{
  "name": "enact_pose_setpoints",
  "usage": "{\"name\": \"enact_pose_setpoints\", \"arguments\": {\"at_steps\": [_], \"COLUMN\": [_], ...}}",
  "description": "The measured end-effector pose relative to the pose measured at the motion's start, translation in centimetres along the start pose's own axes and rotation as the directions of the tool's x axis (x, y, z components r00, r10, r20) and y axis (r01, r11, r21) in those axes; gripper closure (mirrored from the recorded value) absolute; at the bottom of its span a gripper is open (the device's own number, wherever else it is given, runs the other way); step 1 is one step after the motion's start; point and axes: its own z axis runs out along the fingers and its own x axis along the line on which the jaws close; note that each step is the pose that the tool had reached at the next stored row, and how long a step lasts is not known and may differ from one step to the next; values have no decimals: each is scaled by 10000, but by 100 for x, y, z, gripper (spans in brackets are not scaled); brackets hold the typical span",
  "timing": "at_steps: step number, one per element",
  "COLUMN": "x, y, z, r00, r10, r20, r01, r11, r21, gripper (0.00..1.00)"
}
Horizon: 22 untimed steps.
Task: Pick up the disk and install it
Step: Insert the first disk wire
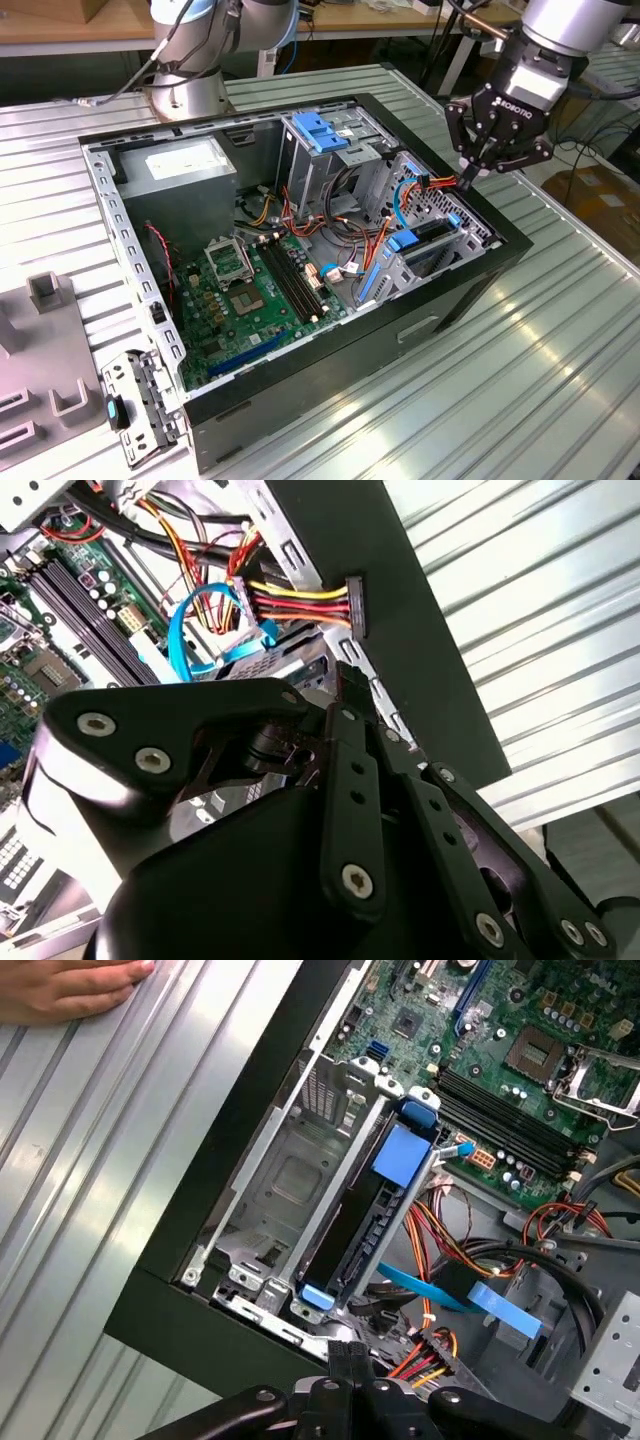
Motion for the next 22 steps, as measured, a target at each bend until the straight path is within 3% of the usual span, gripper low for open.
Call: {"name": "enact_pose_setpoints", "arguments": {"at_steps": [7, 8, 12, 13, 15, 16, 17, 19, 20, 22], "x": [-103, -104, -105, -105, -104, -105, -104, -105, -105, -104], "y": [-131, -134, -136, -136, -136, -136, -137, -137, -137, -137], "z": [-2, -1, 5, 8, 16, 19, 29, 34, 39, 42], "r00": [9998, 9990, 9901, 9860, 9830, 9827, 9776, 9690, 9609, 9538], "r10": [-199, -442, -1404, -1666, -1833, -1836, -2074, -2444, -2745, -2981], "r20": [-3, -7, -25, -37, -136, -237, -348, -363, -373, -380], "r01": [199, 442, 1404, 1666, 1835, 1842, 2087, 2457, 2759, 2994], "r11": [9998, 9990, 9901, 9860, 9829, 9826, 9773, 9686, 9604, 9533], "r21": [0, -1, -2, 1, 123, 245, 372, 376, 379, 382], "gripper": [89, 89, 89, 89, 89, 89, 89, 89, 89, 89]}}
